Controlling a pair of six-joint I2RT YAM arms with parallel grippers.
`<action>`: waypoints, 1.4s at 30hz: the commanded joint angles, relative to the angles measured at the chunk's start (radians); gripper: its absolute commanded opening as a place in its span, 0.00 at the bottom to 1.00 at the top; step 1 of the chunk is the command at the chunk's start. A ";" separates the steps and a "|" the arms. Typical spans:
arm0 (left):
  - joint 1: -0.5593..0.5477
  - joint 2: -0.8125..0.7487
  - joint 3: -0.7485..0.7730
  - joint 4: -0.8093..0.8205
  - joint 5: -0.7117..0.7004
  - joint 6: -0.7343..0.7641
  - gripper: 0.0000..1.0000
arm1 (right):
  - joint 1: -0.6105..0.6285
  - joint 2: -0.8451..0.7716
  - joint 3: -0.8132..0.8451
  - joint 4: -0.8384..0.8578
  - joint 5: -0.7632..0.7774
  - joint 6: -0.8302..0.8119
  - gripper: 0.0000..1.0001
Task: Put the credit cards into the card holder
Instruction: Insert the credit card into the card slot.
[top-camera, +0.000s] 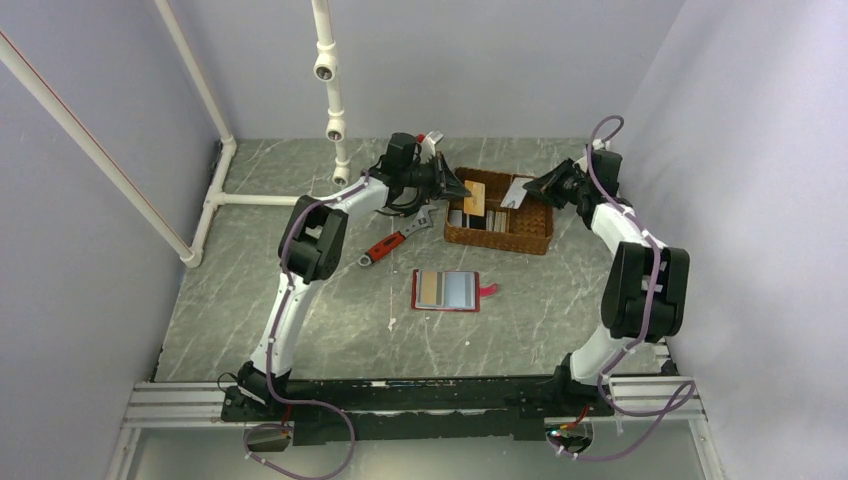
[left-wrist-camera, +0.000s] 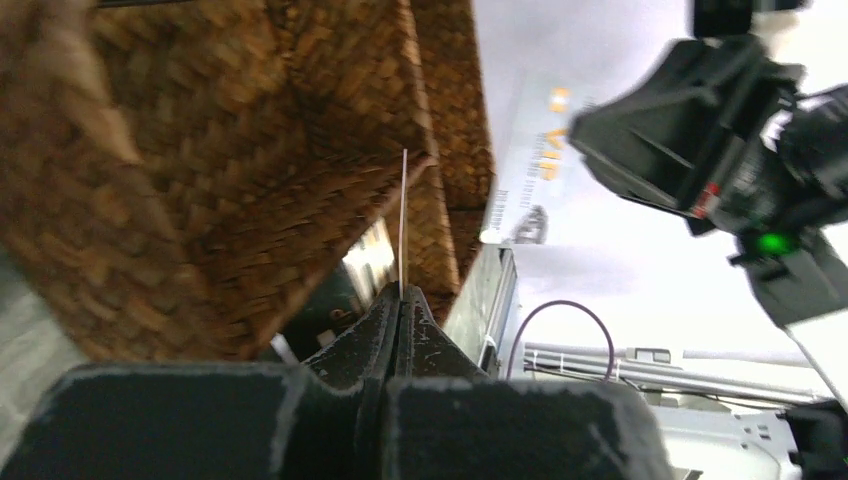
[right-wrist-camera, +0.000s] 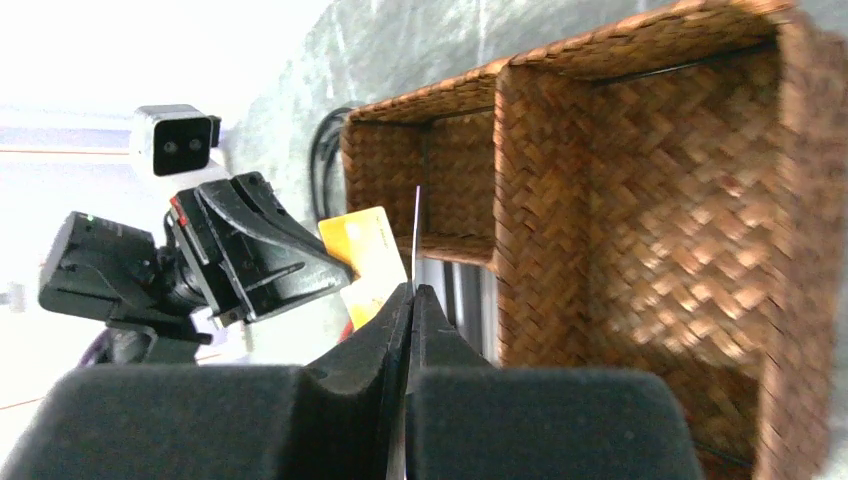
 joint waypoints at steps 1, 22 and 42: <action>-0.003 0.001 0.022 -0.074 -0.049 0.087 0.00 | 0.010 -0.127 0.038 -0.197 0.177 -0.170 0.00; -0.050 -0.601 -0.548 -0.451 -0.123 0.394 0.83 | 0.409 -0.324 -0.162 -0.404 -0.106 -0.384 0.00; -0.087 -0.703 -1.104 0.554 0.193 -0.074 0.64 | 0.438 -0.411 -0.519 0.207 -0.312 -0.071 0.00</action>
